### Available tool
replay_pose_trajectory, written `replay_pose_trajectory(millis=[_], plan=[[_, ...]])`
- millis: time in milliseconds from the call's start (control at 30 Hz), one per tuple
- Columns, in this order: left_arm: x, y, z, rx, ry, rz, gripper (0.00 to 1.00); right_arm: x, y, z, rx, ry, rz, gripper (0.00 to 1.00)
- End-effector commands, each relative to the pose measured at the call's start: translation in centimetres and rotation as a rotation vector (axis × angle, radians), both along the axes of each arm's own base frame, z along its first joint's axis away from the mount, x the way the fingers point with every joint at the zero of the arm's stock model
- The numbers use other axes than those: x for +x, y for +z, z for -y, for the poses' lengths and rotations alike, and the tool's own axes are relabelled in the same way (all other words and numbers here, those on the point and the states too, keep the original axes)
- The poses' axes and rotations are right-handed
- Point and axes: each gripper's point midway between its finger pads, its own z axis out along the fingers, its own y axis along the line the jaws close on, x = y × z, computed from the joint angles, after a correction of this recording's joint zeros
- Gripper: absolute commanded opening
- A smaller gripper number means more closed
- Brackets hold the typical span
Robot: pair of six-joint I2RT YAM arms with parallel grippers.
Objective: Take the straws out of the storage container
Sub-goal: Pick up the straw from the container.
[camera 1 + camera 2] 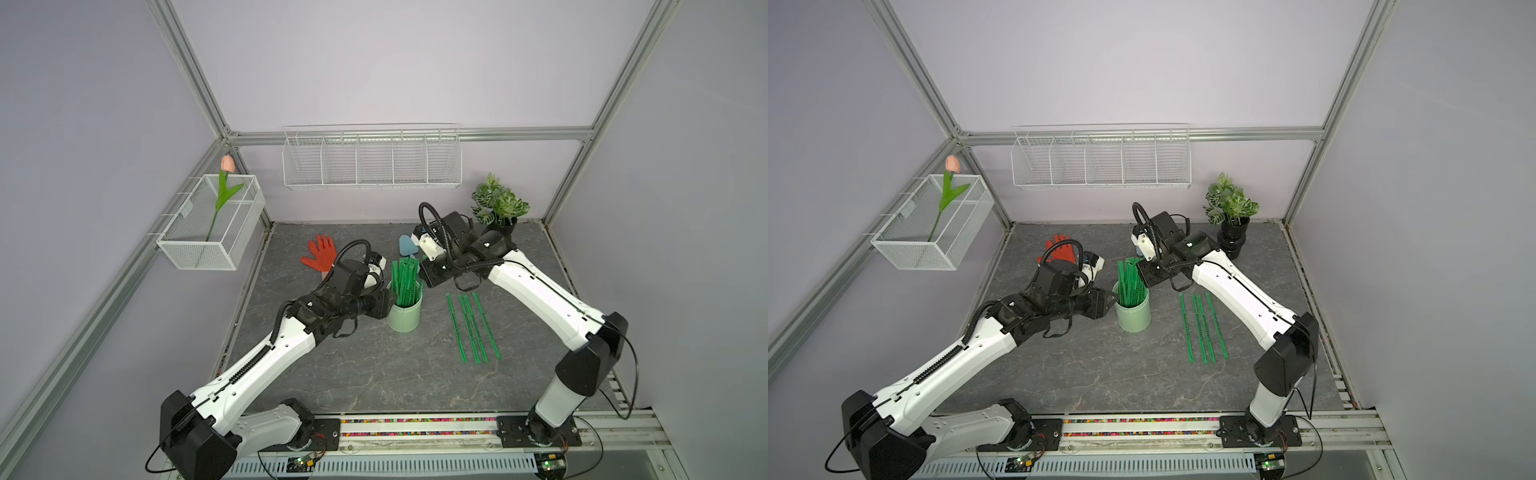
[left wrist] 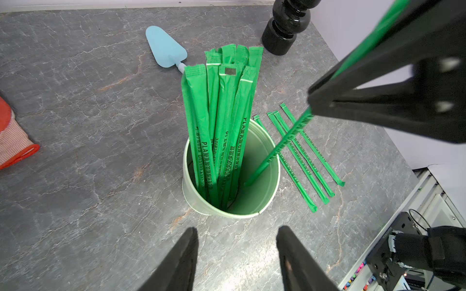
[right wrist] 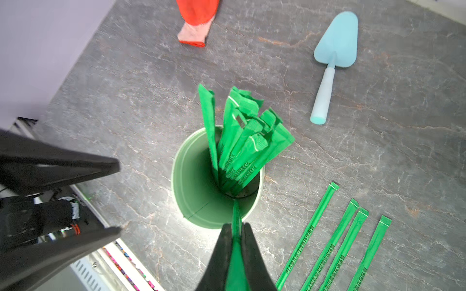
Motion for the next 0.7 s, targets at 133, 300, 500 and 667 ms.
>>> replay_pose_trajectory(millis=[133, 300, 500, 667], plan=[[0.1, 1.1, 0.3, -0.026, -0.002, 0.016, 0.54, -3.4, 5.6, 1.1, 0.105, 0.06, 0.042, 0.11], [0.1, 1.1, 0.3, -0.026, -0.002, 0.015, 0.54, -4.8, 8.9, 3.3, 0.126, 0.044, 0.09, 0.11], [0.1, 1.1, 0.3, -0.028, -0.002, 0.016, 0.54, -5.8, 10.4, 8.0, 0.074, -0.041, 0.1, 0.11], [0.1, 1.1, 0.3, -0.028, -0.002, 0.015, 0.54, -6.0, 7.5, 13.2, -0.06, -0.174, -0.01, 0.11]])
